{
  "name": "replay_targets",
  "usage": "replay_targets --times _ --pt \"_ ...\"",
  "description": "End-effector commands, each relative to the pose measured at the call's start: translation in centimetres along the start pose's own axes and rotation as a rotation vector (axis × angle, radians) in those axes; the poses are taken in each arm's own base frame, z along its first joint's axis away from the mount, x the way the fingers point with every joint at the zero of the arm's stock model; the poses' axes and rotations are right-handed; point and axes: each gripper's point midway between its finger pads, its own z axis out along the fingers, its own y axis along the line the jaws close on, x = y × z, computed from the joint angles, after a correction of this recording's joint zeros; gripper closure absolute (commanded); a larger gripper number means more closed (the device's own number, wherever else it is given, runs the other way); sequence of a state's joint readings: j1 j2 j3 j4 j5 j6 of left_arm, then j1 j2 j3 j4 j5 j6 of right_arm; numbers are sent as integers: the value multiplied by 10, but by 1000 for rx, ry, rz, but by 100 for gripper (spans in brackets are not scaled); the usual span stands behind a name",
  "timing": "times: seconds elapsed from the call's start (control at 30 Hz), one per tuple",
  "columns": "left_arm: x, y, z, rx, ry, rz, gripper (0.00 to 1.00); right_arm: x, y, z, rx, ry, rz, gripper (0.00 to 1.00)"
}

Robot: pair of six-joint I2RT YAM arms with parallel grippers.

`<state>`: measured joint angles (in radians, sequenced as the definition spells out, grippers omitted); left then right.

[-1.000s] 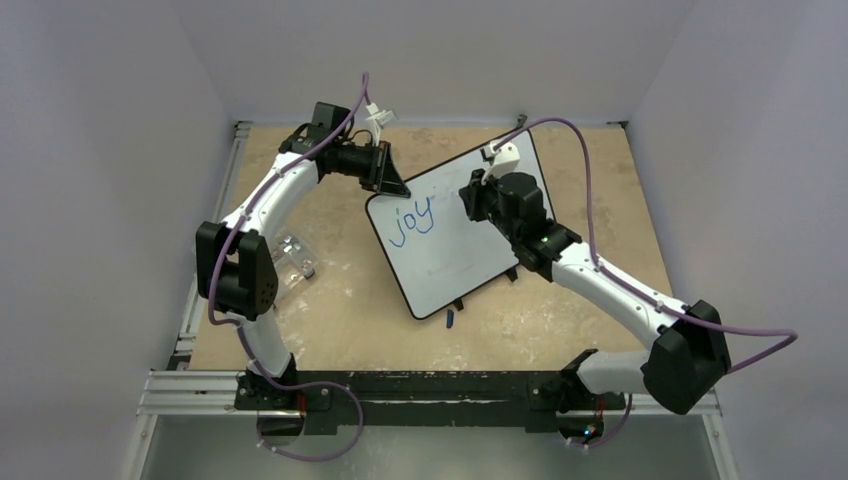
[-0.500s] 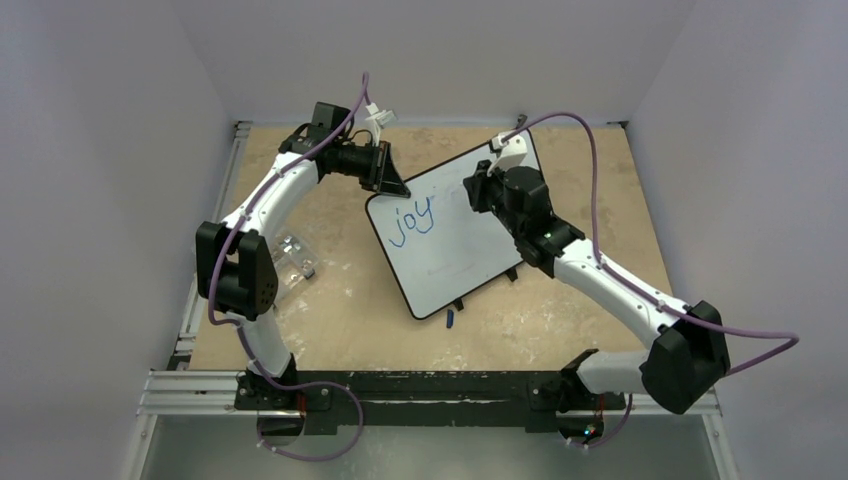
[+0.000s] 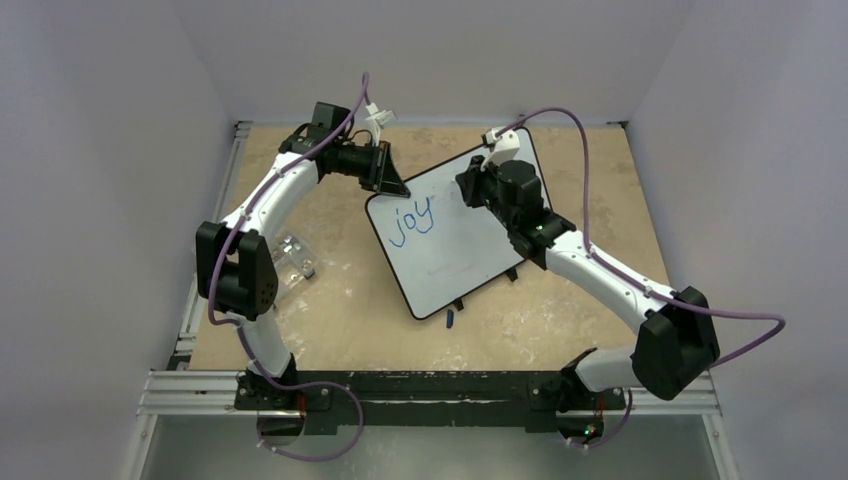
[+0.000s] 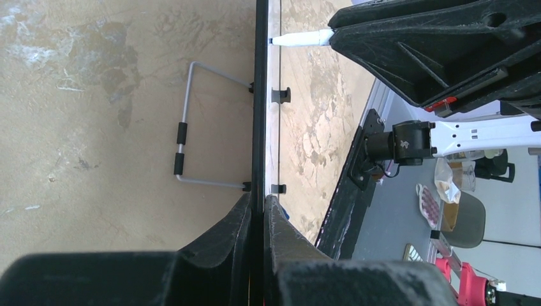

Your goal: Write a sentence on the whiteboard

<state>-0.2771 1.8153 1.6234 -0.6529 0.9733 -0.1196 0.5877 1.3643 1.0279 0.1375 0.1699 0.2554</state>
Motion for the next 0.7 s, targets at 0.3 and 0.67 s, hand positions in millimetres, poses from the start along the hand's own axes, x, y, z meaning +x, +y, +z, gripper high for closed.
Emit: replay_targets --times 0.3,0.67 --pt "-19 -27 -12 20 -56 122 100 -24 -7 2 20 -67 40 100" --pt "-19 -27 -12 16 -59 122 100 -15 -10 1 16 -34 56 100"
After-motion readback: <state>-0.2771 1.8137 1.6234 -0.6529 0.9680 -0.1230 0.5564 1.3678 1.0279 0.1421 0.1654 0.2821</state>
